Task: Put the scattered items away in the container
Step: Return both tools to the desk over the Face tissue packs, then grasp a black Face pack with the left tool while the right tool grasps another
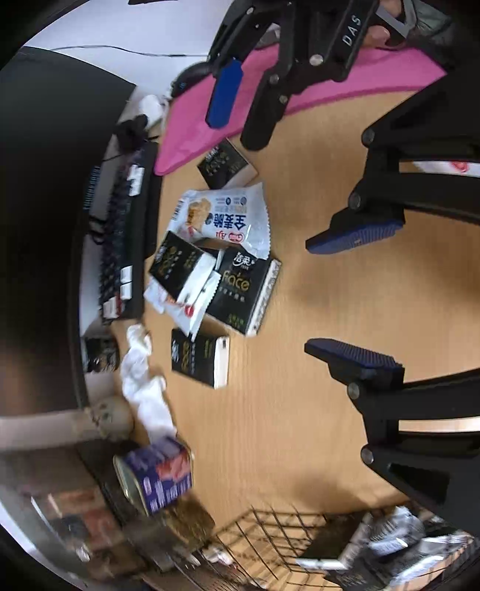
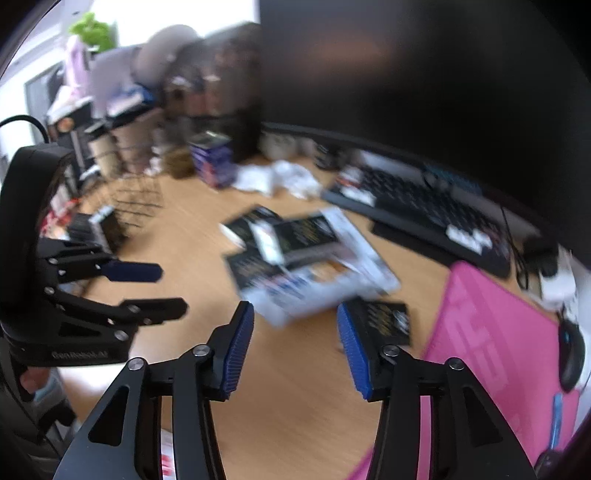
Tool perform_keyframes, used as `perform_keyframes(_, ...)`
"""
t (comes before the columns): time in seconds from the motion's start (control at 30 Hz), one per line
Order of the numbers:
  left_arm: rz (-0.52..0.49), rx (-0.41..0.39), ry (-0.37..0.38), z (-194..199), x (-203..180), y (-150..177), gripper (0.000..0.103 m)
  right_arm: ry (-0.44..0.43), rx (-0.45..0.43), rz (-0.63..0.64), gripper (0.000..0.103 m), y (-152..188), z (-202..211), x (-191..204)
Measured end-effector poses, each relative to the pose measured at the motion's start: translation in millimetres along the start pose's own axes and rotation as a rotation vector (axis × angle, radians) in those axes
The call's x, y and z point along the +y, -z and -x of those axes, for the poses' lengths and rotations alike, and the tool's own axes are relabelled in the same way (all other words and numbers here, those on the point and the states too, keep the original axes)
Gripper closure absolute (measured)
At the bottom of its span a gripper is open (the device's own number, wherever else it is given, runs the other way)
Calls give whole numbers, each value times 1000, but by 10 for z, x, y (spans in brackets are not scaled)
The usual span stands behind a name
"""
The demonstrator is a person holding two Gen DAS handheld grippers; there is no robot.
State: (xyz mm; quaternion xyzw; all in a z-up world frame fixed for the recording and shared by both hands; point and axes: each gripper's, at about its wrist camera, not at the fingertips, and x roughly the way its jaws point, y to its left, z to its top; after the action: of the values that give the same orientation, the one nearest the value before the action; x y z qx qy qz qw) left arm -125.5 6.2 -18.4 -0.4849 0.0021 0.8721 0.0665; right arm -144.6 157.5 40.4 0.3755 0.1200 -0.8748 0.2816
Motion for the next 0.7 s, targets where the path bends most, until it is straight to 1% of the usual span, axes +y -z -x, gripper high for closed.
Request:
perform_keyframes(0.03, -5, 7, 0, -51, -11, -20, 49, 11, 10, -6, 53, 33, -47, -65)
perform_keyframes(0.2, -17, 55, 1, -321, -15, -113, 48, 51, 43, -27, 43, 143, -205, -296)
perform_keyframes(0.3, -17, 70, 10, -435, -14, -157, 46, 74, 71, -26, 42, 177, -334, -388)
perform_keyframes(0.37, -40, 64, -8, -473, -36, -194, 38, 80, 87, -24, 42, 176, -418, -423)
perform_keyframes(0.5, -52, 63, -19, -545, -40, -263, 34, 99, 90, -20, 40, 151, -520, -472)
perform_keyframes(0.7, -63, 56, -17, -629, -45, -374, 30, 93, 106, -34, 35, 111, -663, -548)
